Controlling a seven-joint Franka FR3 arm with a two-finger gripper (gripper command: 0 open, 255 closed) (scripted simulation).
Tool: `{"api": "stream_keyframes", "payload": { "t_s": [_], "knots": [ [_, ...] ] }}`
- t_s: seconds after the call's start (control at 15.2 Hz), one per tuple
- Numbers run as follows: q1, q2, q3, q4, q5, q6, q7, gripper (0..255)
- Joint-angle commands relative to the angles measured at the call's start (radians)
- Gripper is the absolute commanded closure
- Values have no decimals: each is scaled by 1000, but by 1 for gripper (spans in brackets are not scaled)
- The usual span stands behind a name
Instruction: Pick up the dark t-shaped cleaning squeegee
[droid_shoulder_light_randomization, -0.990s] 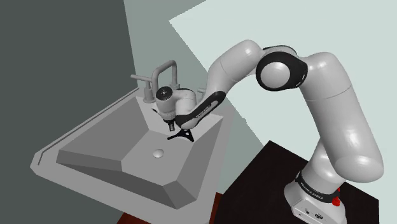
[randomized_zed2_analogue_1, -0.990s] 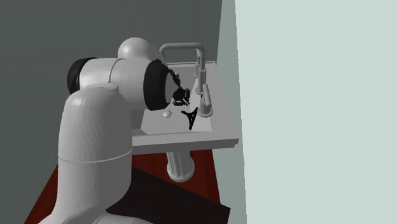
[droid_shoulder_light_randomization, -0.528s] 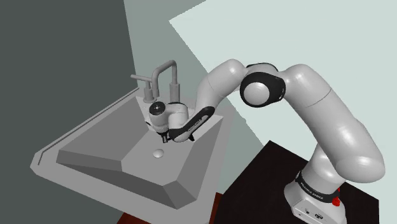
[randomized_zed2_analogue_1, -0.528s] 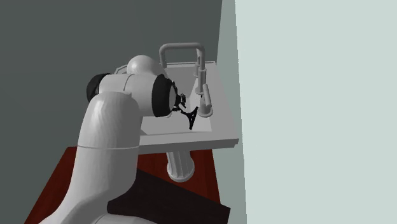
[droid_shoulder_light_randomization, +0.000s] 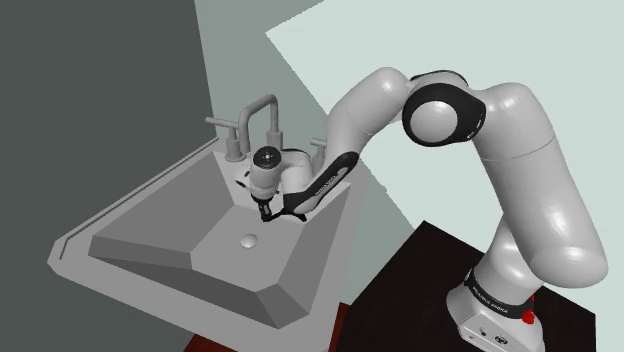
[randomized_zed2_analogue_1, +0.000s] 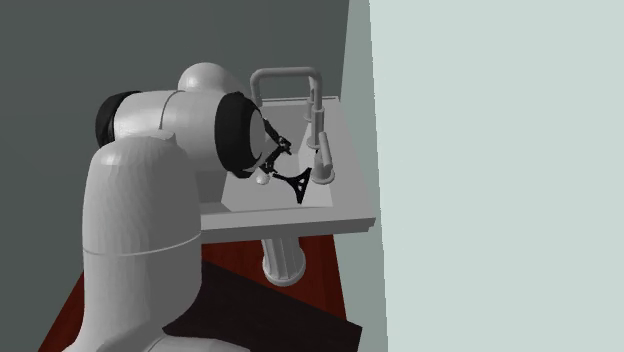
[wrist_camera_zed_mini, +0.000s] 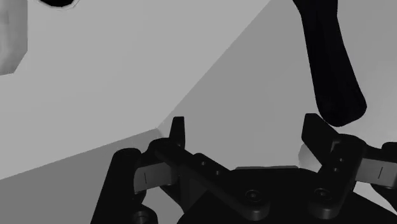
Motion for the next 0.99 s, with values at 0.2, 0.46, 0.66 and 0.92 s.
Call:
{"api": "stream_keyframes", "payload": {
  "t_s": [0.2, 0.46, 0.66, 0.92],
  "knots": [
    [34, 53, -53, 11, 13, -154, 3, 0],
    [38, 83, -60, 25, 4, -139, 19, 0],
    [38, 84, -55, 35, 10, -149, 12, 255],
    [37, 87, -56, 36, 9, -146, 13, 255]
  ]
}}
